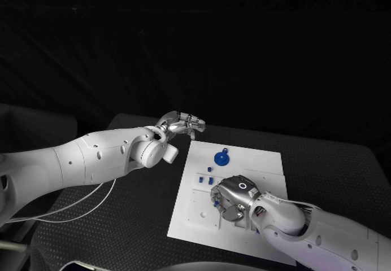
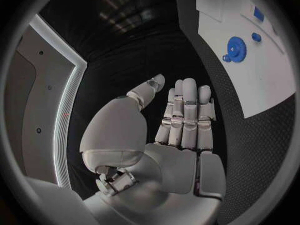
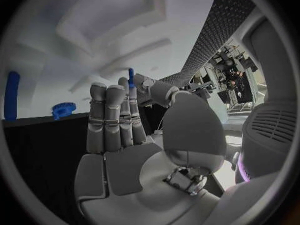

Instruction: Assemble the parts on the task board

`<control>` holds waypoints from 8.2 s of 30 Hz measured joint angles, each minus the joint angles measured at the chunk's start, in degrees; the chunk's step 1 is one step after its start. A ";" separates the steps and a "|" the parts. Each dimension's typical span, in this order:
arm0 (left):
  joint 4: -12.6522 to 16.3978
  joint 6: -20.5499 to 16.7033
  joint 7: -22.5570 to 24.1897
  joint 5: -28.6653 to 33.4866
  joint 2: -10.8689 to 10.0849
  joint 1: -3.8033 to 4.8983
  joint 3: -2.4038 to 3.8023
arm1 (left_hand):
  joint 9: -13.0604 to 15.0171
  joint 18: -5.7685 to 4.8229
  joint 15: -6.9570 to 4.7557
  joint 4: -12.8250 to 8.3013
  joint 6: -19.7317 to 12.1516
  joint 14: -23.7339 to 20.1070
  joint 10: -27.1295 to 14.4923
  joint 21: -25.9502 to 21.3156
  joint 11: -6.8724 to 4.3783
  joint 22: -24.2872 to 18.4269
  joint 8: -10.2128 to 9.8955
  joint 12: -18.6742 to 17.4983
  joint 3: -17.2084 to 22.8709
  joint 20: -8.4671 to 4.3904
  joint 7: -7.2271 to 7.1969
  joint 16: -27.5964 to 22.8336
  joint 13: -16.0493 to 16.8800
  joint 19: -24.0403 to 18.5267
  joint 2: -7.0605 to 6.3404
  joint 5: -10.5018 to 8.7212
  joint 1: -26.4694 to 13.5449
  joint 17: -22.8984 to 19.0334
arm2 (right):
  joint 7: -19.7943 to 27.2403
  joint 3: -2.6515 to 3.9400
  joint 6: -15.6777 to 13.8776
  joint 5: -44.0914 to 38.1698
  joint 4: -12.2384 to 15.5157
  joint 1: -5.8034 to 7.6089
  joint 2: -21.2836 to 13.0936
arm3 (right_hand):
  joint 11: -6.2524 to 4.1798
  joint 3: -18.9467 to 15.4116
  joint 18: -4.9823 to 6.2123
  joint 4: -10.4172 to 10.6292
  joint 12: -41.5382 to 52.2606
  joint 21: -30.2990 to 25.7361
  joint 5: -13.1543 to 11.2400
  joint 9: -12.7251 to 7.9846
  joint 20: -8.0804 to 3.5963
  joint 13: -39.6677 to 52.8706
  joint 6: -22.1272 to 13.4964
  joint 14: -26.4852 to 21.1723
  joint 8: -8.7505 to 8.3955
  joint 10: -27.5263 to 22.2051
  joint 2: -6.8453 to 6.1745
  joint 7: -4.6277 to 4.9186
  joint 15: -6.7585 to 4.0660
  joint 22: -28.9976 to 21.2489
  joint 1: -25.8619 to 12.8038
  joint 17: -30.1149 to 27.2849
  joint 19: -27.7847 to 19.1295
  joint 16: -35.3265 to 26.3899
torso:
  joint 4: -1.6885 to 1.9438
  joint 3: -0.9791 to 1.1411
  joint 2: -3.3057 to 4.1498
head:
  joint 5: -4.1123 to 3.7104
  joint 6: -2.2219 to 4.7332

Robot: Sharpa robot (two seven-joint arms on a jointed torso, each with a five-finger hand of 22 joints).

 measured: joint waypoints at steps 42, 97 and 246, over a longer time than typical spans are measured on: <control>-0.06 0.00 0.04 0.20 -0.19 0.00 0.00 | -0.05 0.40 0.00 0.00 0.05 0.00 0.00 -0.21 0.00 0.00 0.00 0.00 0.00 0.21 -0.06 -0.22 0.02 0.18 0.20 0.00 -0.19 0.03 | -0.93 0.11 -0.39 -2.69 -0.73 -0.40 0.39 | -0.11 -0.08 -0.01 -0.07 -0.45 0.26 -0.04 0.25 -0.10 0.21 0.00 -0.02 0.01 0.33 0.29 0.22 -0.02 -0.01 0.29 -0.11 0.13 0.19 | -0.03 -0.02 -0.01 | 0.91 -1.11; 0.03 0.08 -0.14 0.24 -0.43 0.00 -0.01 | -0.14 0.46 0.00 0.30 -0.14 0.00 -0.38 -0.44 0.03 0.00 0.00 0.00 -0.30 0.08 -0.05 -0.45 0.03 0.31 -0.03 0.00 -0.42 0.15 | -1.94 -1.38 -2.50 -0.80 0.49 -0.19 -1.17 | 3.90 -11.78 -1.10 -5.28 -6.58 0.56 -0.03 -1.67 1.42 -3.99 -12.04 -5.33 -5.99 -12.53 -2.93 5.50 4.68 0.14 -5.24 -1.86 -5.31 0.34 | -0.07 0.03 -0.02 | 0.60 -1.03; -0.49 0.38 -0.22 0.42 0.65 0.00 -0.01 | -0.23 0.37 0.01 0.54 -0.36 0.00 -0.38 -0.88 0.01 0.17 0.21 0.00 -0.06 0.00 -0.08 -0.67 0.09 0.40 0.20 0.00 -0.64 0.44 | -1.19 0.48 5.19 2.35 4.13 0.45 1.73 | 0.58 -0.30 -1.39 0.00 0.51 7.32 -1.87 0.15 -1.03 -6.33 -2.03 -3.38 0.55 -1.64 1.90 0.74 0.91 0.03 -1.48 -2.76 -1.38 10.65 | -0.03 0.02 0.01 | 0.91 -1.02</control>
